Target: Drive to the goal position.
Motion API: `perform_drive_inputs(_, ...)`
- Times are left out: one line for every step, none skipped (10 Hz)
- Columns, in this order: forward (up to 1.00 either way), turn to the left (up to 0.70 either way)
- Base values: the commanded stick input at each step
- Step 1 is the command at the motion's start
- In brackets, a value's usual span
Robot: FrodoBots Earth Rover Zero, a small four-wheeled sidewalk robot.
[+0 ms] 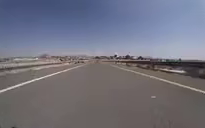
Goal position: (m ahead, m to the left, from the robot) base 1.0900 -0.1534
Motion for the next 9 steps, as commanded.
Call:
perform_drive_inputs(1.0, 0.0)
perform_drive_inputs(1.0, 0.0)
perform_drive_inputs(1.0, 0.0)
perform_drive_inputs(1.0, 0.0)
perform_drive_inputs(1.0, 0.0)
perform_drive_inputs(1.0, 0.0)
perform_drive_inputs(1.0, 0.0)
perform_drive_inputs(1.0, 0.0)
perform_drive_inputs(1.0, 0.0)
